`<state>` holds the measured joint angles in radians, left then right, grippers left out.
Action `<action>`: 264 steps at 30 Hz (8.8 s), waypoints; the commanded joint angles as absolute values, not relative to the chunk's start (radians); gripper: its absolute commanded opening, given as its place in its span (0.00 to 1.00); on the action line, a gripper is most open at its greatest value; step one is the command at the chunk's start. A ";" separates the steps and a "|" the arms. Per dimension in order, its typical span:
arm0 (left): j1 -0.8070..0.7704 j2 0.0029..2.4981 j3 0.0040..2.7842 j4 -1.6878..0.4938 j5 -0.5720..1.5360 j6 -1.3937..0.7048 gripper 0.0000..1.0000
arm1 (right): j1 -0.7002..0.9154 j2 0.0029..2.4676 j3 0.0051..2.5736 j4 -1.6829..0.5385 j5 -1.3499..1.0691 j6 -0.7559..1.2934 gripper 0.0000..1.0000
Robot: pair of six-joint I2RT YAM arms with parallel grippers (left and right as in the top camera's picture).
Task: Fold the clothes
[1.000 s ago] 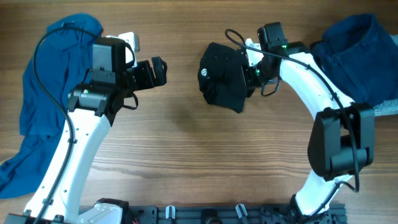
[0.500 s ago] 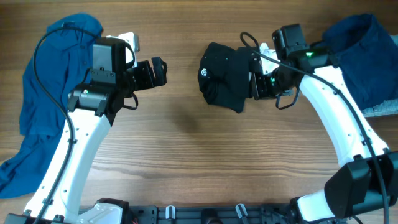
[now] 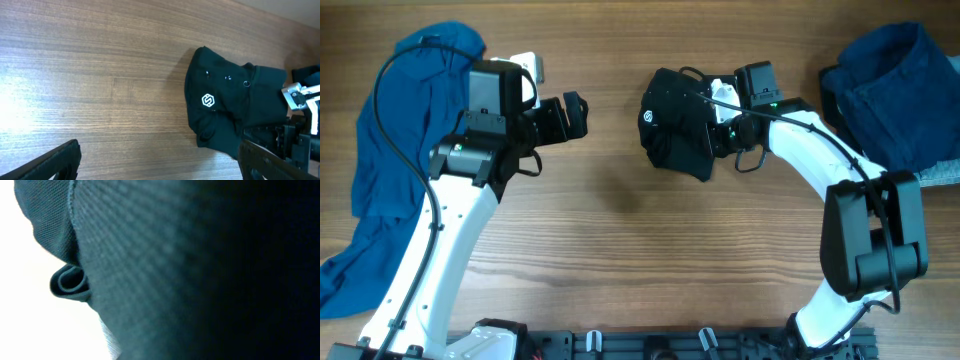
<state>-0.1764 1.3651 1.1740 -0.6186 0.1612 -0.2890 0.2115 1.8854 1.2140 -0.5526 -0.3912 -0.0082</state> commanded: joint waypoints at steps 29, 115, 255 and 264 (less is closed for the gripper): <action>-0.173 1.375 1.171 -0.626 0.114 -0.265 1.00 | 0.204 1.655 1.176 -0.699 -0.401 0.029 0.65; -0.173 1.461 1.171 -0.651 0.099 -0.265 1.00 | 0.020 1.698 1.212 -0.201 -0.803 0.500 0.04; -0.174 1.520 1.171 -0.600 0.100 -0.270 1.00 | -0.576 1.359 1.212 0.136 -0.590 0.194 0.99; -0.174 1.449 1.172 -0.577 0.141 -0.268 1.00 | -0.575 1.169 1.212 0.038 -0.993 0.215 1.00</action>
<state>-0.1764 1.5112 1.1736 -0.5819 0.1207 -0.2890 -0.5785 1.2549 1.2129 0.0338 -0.8017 0.2173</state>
